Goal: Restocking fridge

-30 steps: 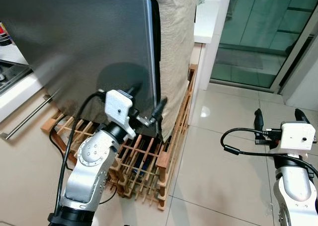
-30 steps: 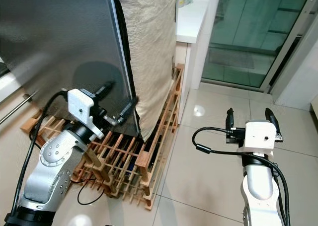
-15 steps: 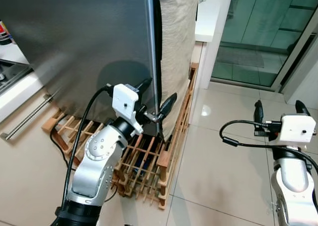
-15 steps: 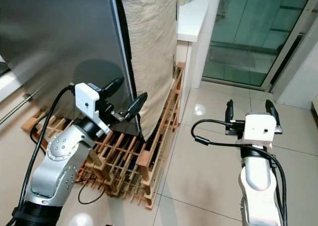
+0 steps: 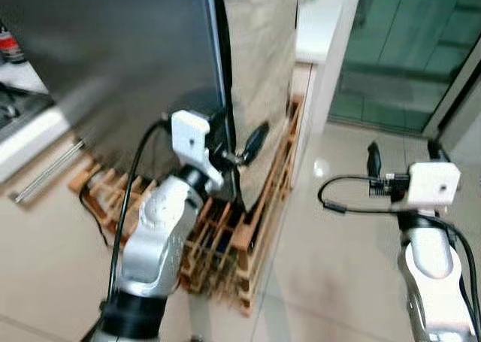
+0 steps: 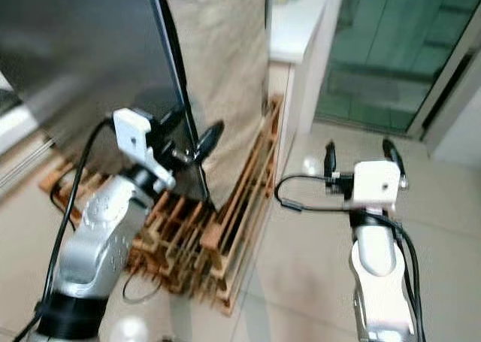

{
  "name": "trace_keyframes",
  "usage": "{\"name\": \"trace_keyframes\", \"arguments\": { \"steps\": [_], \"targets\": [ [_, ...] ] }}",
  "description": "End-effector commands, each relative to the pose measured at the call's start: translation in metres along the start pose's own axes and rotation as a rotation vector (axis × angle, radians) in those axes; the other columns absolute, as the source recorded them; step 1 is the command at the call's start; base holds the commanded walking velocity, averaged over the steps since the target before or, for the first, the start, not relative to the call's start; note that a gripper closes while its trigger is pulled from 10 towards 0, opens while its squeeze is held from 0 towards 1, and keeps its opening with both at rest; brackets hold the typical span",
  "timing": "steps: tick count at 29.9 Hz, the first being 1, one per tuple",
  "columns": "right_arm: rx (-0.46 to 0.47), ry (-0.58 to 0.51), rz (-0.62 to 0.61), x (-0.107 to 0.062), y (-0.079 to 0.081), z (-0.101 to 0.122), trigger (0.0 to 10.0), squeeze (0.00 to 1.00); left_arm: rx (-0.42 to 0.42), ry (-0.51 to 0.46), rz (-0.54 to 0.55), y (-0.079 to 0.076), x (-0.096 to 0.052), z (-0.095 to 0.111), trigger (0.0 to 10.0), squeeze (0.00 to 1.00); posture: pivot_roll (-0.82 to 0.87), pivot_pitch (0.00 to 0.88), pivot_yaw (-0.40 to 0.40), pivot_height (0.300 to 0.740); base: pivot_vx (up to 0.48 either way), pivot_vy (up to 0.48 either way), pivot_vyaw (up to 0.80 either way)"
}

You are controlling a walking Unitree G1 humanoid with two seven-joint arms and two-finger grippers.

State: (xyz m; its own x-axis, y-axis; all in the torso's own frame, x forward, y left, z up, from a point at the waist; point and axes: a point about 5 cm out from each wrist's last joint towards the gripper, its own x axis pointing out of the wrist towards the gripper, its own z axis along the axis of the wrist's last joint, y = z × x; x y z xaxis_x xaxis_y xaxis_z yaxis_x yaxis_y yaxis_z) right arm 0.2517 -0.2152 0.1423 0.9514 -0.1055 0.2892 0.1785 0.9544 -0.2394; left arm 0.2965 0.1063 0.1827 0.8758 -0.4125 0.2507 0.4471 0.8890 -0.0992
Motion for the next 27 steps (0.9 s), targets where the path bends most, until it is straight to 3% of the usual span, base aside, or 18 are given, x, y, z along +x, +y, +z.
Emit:
{"name": "trace_keyframes", "arguments": {
  "steps": [1, 6, 15, 27],
  "targets": [
    [0.003, -0.004, 0.005, 0.001, 0.001, 0.003, 10.0, 0.0, -0.002, 0.018, 0.011, 0.0, 0.002, -0.002, 10.0, 0.0, -0.16, 0.0, 0.064, 0.74, 0.0, 0.0, 0.0],
    [0.005, 0.004, 0.002, 0.0, 0.0, 0.003, 10.0, 0.0, -0.027, 0.029, -0.038, -0.013, 0.009, -0.004, 10.0, 0.0, -0.17, 0.0, 0.067, 0.74, 0.0, 0.0, 0.0],
    [0.009, 0.007, -0.002, -0.004, 0.0, 0.003, 10.0, 0.0, -0.033, 0.034, -0.079, -0.02, 0.015, -0.001, 10.0, 0.0, -0.17, 0.0, 0.075, 0.74, 0.0, 0.0, 0.0],
    [0.02, 0.023, 0.012, -0.008, 0.004, 0.002, 10.0, 0.0, -0.087, 0.108, -0.008, -0.022, 0.032, -0.003, 10.0, 0.0, -0.18, 0.0, 0.077, 0.74, 0.0, 0.0, 0.0]
  ]
}}
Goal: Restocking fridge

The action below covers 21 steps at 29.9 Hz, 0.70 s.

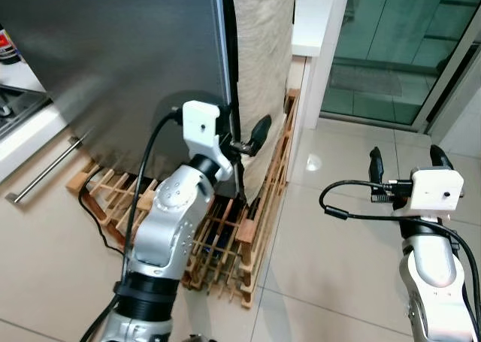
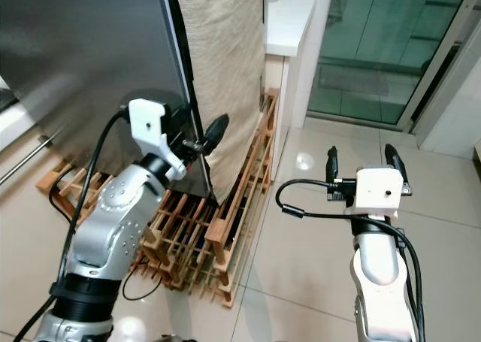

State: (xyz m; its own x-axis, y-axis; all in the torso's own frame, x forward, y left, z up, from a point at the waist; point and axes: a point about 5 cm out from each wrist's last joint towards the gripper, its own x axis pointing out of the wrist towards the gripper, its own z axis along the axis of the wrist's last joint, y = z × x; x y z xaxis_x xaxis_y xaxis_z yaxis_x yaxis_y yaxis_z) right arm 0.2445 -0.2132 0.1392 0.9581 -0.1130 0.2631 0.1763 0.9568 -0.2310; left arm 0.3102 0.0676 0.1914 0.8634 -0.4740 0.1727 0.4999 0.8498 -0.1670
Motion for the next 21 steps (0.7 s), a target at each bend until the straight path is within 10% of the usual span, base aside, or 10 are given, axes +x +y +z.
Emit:
{"name": "trace_keyframes", "arguments": {
  "steps": [1, 5, 13, 17, 19, 21],
  "targets": [
    [0.01, -0.005, 0.013, 0.0, 0.002, 0.003, 10.0, 0.0, -0.033, 0.029, 0.04, 0.005, 0.005, 0.0, 10.0, 0.0, -0.18, 0.0, 0.076, 0.74, 0.0, 0.0, 0.0],
    [0.011, -0.003, 0.015, 0.0, 0.002, 0.004, 10.0, 0.0, -0.051, 0.041, 0.001, -0.005, 0.012, -0.001, 10.0, 0.0, -0.18, 0.0, 0.07, 0.74, 0.0, 0.0, 0.0],
    [0.027, -0.003, 0.001, 0.007, -0.003, 0.005, 10.0, 0.0, -0.086, 0.09, -0.544, -0.092, 0.054, 0.0, 10.0, 0.0, -0.19, 0.0, 0.067, 0.74, 0.0, 0.0, 0.0],
    [0.028, -0.002, -0.011, 0.009, -0.006, 0.005, 10.0, 0.0, -0.121, 0.063, -0.624, -0.111, 0.059, 0.007, 10.0, 0.0, -0.2, 0.0, 0.073, 0.74, 0.0, 0.0, 0.0],
    [0.022, 0.005, -0.035, 0.008, -0.011, 0.004, 10.0, 0.0, -0.203, 0.009, -0.854, -0.165, 0.055, 0.023, 10.0, 0.0, -0.23, 0.0, 0.088, 0.74, 0.0, 0.0, 0.0],
    [0.022, 0.01, -0.042, 0.006, -0.012, 0.003, 10.0, 0.0, -0.215, -0.006, -0.925, -0.18, 0.051, 0.026, 10.0, 0.0, -0.23, 0.0, 0.091, 0.74, 0.0, 0.0, 0.0]
  ]
}}
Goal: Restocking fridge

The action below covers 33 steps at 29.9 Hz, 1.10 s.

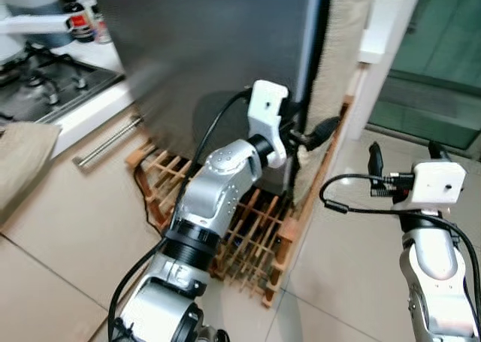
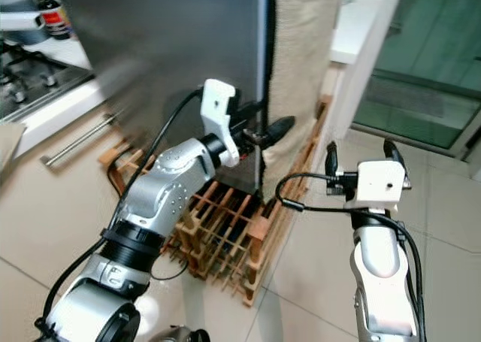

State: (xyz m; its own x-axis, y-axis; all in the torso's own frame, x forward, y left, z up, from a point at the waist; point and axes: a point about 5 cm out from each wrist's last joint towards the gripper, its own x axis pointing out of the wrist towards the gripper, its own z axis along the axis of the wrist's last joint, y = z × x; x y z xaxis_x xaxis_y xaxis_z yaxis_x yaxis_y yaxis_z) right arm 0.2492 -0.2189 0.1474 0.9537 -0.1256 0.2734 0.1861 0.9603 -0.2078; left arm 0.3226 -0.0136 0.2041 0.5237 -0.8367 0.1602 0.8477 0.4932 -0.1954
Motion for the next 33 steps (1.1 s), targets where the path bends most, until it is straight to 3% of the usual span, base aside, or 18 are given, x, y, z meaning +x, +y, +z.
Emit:
{"name": "trace_keyframes", "arguments": {
  "steps": [1, 8, 12, 14, 15, 18, 21, 22, 24, 27, 28, 29, 30, 32, 33],
  "targets": [
    [0.001, 0.022, -0.035, -0.003, -0.007, -0.003, 10.0, 0.0, -0.062, -0.116, -0.533, -0.12, 0.053, 0.025, 10.0, 0.0, -0.24, 0.0, 0.098, 0.74, 0.0, 0.0, 0.0],
    [-0.016, 0.045, -0.026, -0.015, -0.009, -0.006, 10.0, 0.0, -0.096, -0.15, -0.626, -0.126, 0.05, 0.032, 10.0, 0.0, -0.24, 0.0, 0.099, 0.74, 0.0, 0.0, 0.0],
    [-0.017, 0.095, -0.029, -0.027, -0.013, -0.015, 10.0, 0.0, -0.094, -0.143, -0.575, -0.117, 0.051, 0.03, 10.0, 0.0, -0.24, 0.0, 0.099, 0.74, 0.0, 0.0, 0.0],
    [-0.018, 0.097, -0.035, -0.029, -0.014, -0.014, 10.0, 0.0, -0.103, -0.165, -0.516, -0.101, 0.046, 0.035, 10.0, 0.0, -0.24, 0.0, 0.105, 0.74, 0.0, 0.0, 0.0],
    [-0.014, 0.099, -0.033, -0.03, -0.014, -0.014, 10.0, 0.0, -0.103, -0.178, -0.453, -0.083, 0.038, 0.039, 10.0, 0.0, -0.24, 0.0, 0.106, 0.74, 0.0, 0.0, 0.0],
    [0.006, 0.118, -0.007, -0.035, -0.011, -0.015, 10.0, 0.0, -0.095, -0.183, -0.398, -0.064, 0.025, 0.042, 10.0, 0.0, -0.23, 0.0, 0.104, 0.74, 0.0, 0.0, 0.0],
    [0.067, 0.179, 0.116, -0.04, 0.006, -0.022, 10.0, 0.0, -0.006, -0.131, -0.27, -0.032, -0.001, 0.034, 10.0, 0.0, -0.22, 0.0, 0.102, 0.74, 0.0, 0.0, 0.0],
    [0.067, 0.179, 0.116, -0.04, 0.006, -0.022, 10.0, 0.0, -0.006, -0.131, -0.27, -0.032, -0.001, 0.034, 10.0, 0.0, -0.22, 0.0, 0.102, 0.74, 0.0, 0.0, 0.0],
    [0.117, 0.209, 0.154, -0.04, 0.013, -0.024, 10.0, 0.0, 0.017, -0.112, -0.175, -0.014, -0.013, 0.031, 10.0, 0.0, -0.21, 0.0, 0.102, 0.74, 0.0, 0.0, 0.0],
    [0.191, 0.201, 0.212, -0.033, 0.023, -0.02, 10.0, 0.0, 0.046, -0.127, 0.065, 0.025, -0.042, 0.036, 10.0, 0.0, -0.2, 0.0, 0.105, 0.74, 0.0, 0.0, 0.0],
    [0.191, 0.201, 0.212, -0.033, 0.023, -0.02, 10.0, 0.0, 0.046, -0.127, 0.065, 0.025, -0.042, 0.036, 10.0, 0.0, -0.2, 0.0, 0.105, 0.74, 0.0, 0.0, 0.0],
    [0.213, 0.191, 0.231, -0.029, 0.025, -0.018, 10.0, 0.0, 0.032, -0.164, 0.13, 0.035, -0.053, 0.042, 10.0, 0.0, -0.19, 0.0, 0.103, 0.74, 0.0, 0.0, 0.0],
    [0.213, 0.191, 0.231, -0.029, 0.025, -0.018, 10.0, 0.0, 0.032, -0.164, 0.13, 0.035, -0.053, 0.042, 10.0, 0.0, -0.19, 0.0, 0.103, 0.74, 0.0, 0.0, 0.0],
    [0.261, 0.15, 0.318, -0.012, 0.037, -0.007, 10.0, 0.0, -0.031, -0.34, 0.183, 0.043, -0.092, 0.066, 10.0, 0.0, -0.15, 0.0, 0.088, 0.74, 0.0, 0.0, 0.0],
    [0.265, 0.14, 0.332, -0.006, 0.04, -0.005, 10.0, 0.0, 0.004, -0.346, 0.193, 0.043, -0.098, 0.068, 10.0, 0.0, -0.15, 0.0, 0.083, 0.74, 0.0, 0.0, 0.0]
  ]
}}
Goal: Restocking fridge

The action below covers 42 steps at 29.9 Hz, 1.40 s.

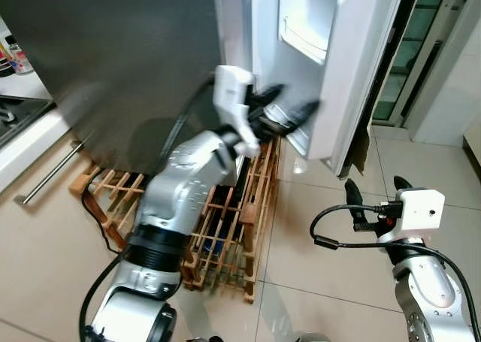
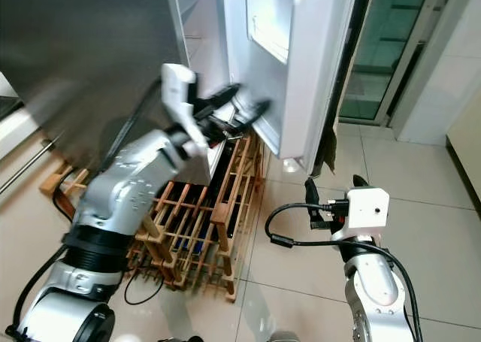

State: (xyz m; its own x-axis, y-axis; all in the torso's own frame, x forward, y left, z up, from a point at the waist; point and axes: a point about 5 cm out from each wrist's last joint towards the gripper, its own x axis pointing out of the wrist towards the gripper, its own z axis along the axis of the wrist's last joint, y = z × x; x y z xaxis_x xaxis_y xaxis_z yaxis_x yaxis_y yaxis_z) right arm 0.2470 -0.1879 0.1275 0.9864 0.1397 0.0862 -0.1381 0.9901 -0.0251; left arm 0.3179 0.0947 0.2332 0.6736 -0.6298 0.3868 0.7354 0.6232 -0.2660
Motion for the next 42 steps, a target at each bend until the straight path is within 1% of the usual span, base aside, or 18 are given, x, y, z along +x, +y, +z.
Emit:
{"name": "trace_keyframes", "arguments": {
  "steps": [1, 5, 6, 7, 9, 12, 20, 21, 22, 23, 25, 26, 27, 29, 30, 32, 36, 42],
  "targets": [
    [0.02, -0.018, 0.052, 0.01, 0.007, 0.006, 10.0, 0.0, 0.049, -0.056, 0.007, 0.001, -0.007, 0.018, 10.0, 0.0, -0.15, 0.0, 0.083, 0.74, 0.0, 0.0, 0.0],
    [0.01, -0.027, 0.04, 0.022, 0.002, 0.008, 10.0, 0.0, 0.092, -0.075, 0.078, 0.01, -0.013, 0.021, 10.0, 0.0, -0.13, 0.0, 0.078, 0.74, 0.0, 0.0, 0.0],
    [-0.043, -0.028, -0.012, 0.036, -0.011, 0.009, 10.0, 0.0, 0.232, -0.07, 0.31, 0.035, -0.024, 0.018, 10.0, 0.0, -0.12, 0.0, 0.074, 0.74, 0.0, 0.0, 0.0],
    [-0.043, -0.028, -0.012, 0.036, -0.011, 0.009, 10.0, 0.0, 0.232, -0.07, 0.31, 0.035, -0.024, 0.018, 10.0, 0.0, -0.12, 0.0, 0.074, 0.74, 0.0, 0.0, 0.0],
    [-0.063, -0.036, -0.042, 0.045, -0.019, 0.013, 10.0, 0.0, 0.3, -0.042, 0.474, 0.052, -0.037, 0.013, 10.0, 0.0, -0.12, 0.0, 0.07, 0.74, 0.0, 0.0, 0.0],
    [-0.061, -0.06, -0.048, 0.05, -0.017, 0.021, 10.0, 0.0, 0.327, -0.01, 0.591, 0.059, -0.057, 0.002, 10.0, 0.0, -0.12, 0.0, 0.065, 0.74, 0.0, 0.0, 0.0],
    [-0.04, -0.031, -0.066, 0.044, -0.008, 0.008, 10.0, 0.0, 0.347, 0.02, 0.594, 0.057, -0.062, -0.009, 10.0, 0.0, -0.12, 0.0, 0.067, 0.74, 0.0, 0.0, 0.0],
    [-0.029, -0.019, -0.087, 0.044, -0.008, 0.005, 10.0, 0.0, 0.353, 0.039, 0.605, 0.059, -0.065, -0.013, 10.0, 0.0, -0.12, 0.0, 0.068, 0.74, 0.0, 0.0, 0.0],
    [0.018, -0.007, -0.115, 0.043, -0.007, 0.001, 10.0, 0.0, 0.372, 0.107, 0.67, 0.066, -0.072, -0.027, 10.0, 0.0, -0.12, 0.0, 0.071, 0.74, 0.0, 0.0, 0.0],
    [0.018, -0.007, -0.115, 0.043, -0.007, 0.001, 10.0, 0.0, 0.372, 0.107, 0.67, 0.066, -0.072, -0.027, 10.0, 0.0, -0.12, 0.0, 0.071, 0.74, 0.0, 0.0, 0.0],
    [0.018, 0.028, -0.137, 0.041, -0.007, -0.005, 10.0, 0.0, 0.406, 0.209, 0.76, 0.073, -0.08, -0.043, 10.0, 0.0, -0.12, 0.0, 0.077, 0.74, 0.0, 0.0, 0.59],
    [0.018, 0.028, -0.137, 0.041, -0.007, -0.005, 10.0, 0.0, 0.406, 0.209, 0.76, 0.073, -0.08, -0.043, 10.0, 0.0, -0.12, 0.0, 0.077, 0.74, 0.0, 0.0, 0.59],
    [0.024, 0.045, -0.143, 0.039, -0.006, -0.009, 10.0, 0.0, 0.378, 0.261, 0.8, 0.076, -0.085, -0.054, 10.0, 0.0, -0.12, 0.0, 0.088, 0.74, 0.0, 0.0, 0.58],
    [0.028, 0.044, -0.143, 0.037, -0.006, -0.01, 10.0, 0.0, 0.365, 0.287, 0.803, 0.075, -0.086, -0.061, 10.0, 0.0, -0.13, 0.0, 0.107, 0.74, 0.0, 0.0, 0.58],
    [0.027, 0.04, -0.151, 0.034, -0.007, -0.011, 10.0, 0.0, 0.36, 0.297, 0.766, 0.069, -0.082, -0.067, 10.0, 0.0, -0.13, 0.0, 0.124, 0.74, 0.0, 0.0, 0.55],
    [0.029, 0.036, -0.161, 0.034, -0.007, -0.012, 10.0, 0.0, 0.366, 0.296, 0.74, 0.067, -0.08, -0.067, 10.0, 0.0, -0.13, 0.0, 0.124, 0.74, 0.0, 0.0, 0.55],
    [0.054, 0.011, -0.196, 0.038, -0.006, -0.01, 10.0, 0.0, 0.44, 0.246, 0.638, 0.058, -0.064, -0.058, 10.0, 0.0, -0.11, 0.0, 0.146, 0.74, 0.0, 0.0, 0.5],
    [0.054, -0.004, -0.162, 0.052, 0.001, -0.008, 10.0, 0.0, 0.469, 0.193, 0.615, 0.052, -0.053, -0.052, 10.0, 0.0, -0.09, 0.0, 0.118, 0.74, 0.167, -0.341, 0.47]
  ]
}}
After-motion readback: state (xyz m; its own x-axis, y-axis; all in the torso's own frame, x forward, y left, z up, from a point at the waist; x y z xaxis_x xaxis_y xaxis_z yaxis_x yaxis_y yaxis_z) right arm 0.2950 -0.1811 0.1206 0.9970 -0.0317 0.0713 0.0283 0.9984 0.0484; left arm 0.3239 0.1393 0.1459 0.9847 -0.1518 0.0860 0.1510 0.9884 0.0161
